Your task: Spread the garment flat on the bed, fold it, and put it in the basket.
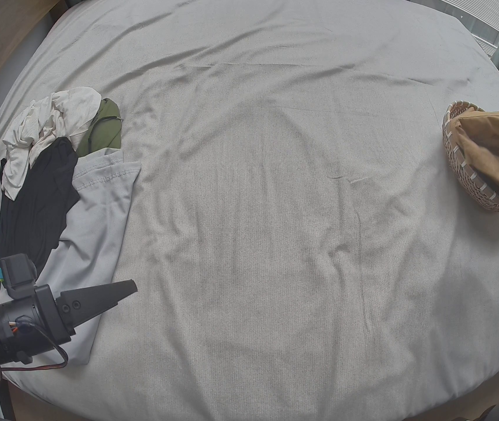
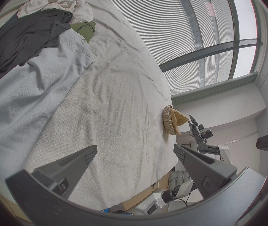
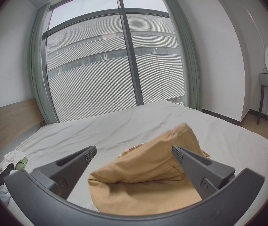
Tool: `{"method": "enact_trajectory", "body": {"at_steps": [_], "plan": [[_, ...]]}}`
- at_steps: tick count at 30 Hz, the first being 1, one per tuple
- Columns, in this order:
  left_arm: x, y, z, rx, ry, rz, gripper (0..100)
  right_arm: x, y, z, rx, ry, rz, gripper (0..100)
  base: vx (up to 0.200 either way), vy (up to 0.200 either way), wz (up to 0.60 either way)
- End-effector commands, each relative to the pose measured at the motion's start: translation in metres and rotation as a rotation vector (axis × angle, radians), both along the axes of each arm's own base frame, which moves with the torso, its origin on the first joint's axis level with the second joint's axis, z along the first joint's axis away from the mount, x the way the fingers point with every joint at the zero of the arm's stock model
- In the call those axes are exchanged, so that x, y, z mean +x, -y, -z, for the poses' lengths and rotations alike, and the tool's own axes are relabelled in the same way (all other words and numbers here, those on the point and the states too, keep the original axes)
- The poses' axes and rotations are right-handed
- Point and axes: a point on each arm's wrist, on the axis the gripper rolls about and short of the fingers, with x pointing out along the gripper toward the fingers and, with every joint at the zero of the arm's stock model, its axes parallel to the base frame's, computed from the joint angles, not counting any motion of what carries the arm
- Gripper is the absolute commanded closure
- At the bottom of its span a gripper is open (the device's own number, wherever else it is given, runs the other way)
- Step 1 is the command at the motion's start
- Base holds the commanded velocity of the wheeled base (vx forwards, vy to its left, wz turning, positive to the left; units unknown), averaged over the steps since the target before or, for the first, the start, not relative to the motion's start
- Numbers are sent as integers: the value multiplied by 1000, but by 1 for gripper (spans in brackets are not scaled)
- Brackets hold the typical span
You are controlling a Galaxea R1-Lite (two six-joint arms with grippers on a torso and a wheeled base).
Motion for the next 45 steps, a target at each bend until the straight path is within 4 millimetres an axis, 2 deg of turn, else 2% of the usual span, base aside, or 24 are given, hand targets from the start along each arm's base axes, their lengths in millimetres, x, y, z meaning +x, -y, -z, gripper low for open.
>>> {"method": "enact_trajectory", "body": {"at_steps": [1, 2, 4, 7, 9, 12, 13, 15, 18, 20, 22, 27, 28, 29, 30, 32, 35, 40, 42, 45], "plan": [[-2, 0, -2, -2, 13, 3, 0, -46, -26, -30, -65, 56, -60, 0, 0, 0, 0], [-5, -1, -6, -14, 48, 6, 0, -55, -42, -25, -72, 16, -157, 0, 0, 0, 0], [-11, -2, -11, -33, 88, 20, 0, -63, -58, -14, -65, -19, -252, 0, 0, 0, 0], [-32, -3, -18, -77, 180, 94, 0, -87, -88, 11, -75, -55, -419, 0, 0, 0, 0], [-52, -9, -17, -106, 243, 152, 0, -109, -97, 30, -86, -66, -479, 0, 0, 0, 0], [-74, -20, -10, -130, 308, 200, 0, -139, -97, 54, -95, -71, -480, 0, 0, 0, 0], [-75, -21, -10, -131, 312, 201, 0, -141, -97, 55, -96, -70, -481, 0, 0, 0, 0], [-91, -30, -2, -153, 354, 228, 0, -172, -97, 81, -105, -56, -482, 0, 0, 0, 0], [-99, -36, 8, -152, 358, 217, 0, -194, -98, 105, -117, -34, -484, 0, 0, 0, 0], [-106, -41, 15, -149, 369, 181, 0, -214, -98, 128, -125, -15, -494, 0, 0, 0, 0], [-107, -42, 17, -151, 370, 181, 0, -220, -98, 135, -125, -16, -494, 0, 0, 0, 0], [-119, -48, 26, -148, 377, 159, 0, -255, -98, 176, -118, -77, -519, 0, 0, 0, 0], [-121, -49, 28, -148, 381, 150, 0, -257, -98, 185, -113, -111, -510, 0, 0, 0, 0], [-121, -49, 28, -148, 381, 150, 0, -257, -98, 185, -113, -111, -510, 0, 0, 0, 0], [-125, -52, 32, -144, 391, 126, 0, -255, -98, 197, -142, -185, -485, 0, 0, 0, 0], [-129, -53, 34, -148, 404, 117, 0, -254, -97, 197, -161, -185, -441, 0, 0, 0, 0], [-140, -58, 46, -156, 464, 59, 0, -253, -93, 199, -241, -211, -233, 0, 0, 0, 0], [-146, -59, 55, -115, 492, -21, 0, -252, -91, 202, -338, -260, -142, 0, 0, 0, 0], [-148, -59, 67, 26, 546, -84, 0, -252, -90, 202, -315, -267, -105, 0, 0, 0, 0], [-146, -60, 71, 152, 588, -151, 0, -252, -89, 202, -271, -272, -62, 0, 0, 0, 0]]}}
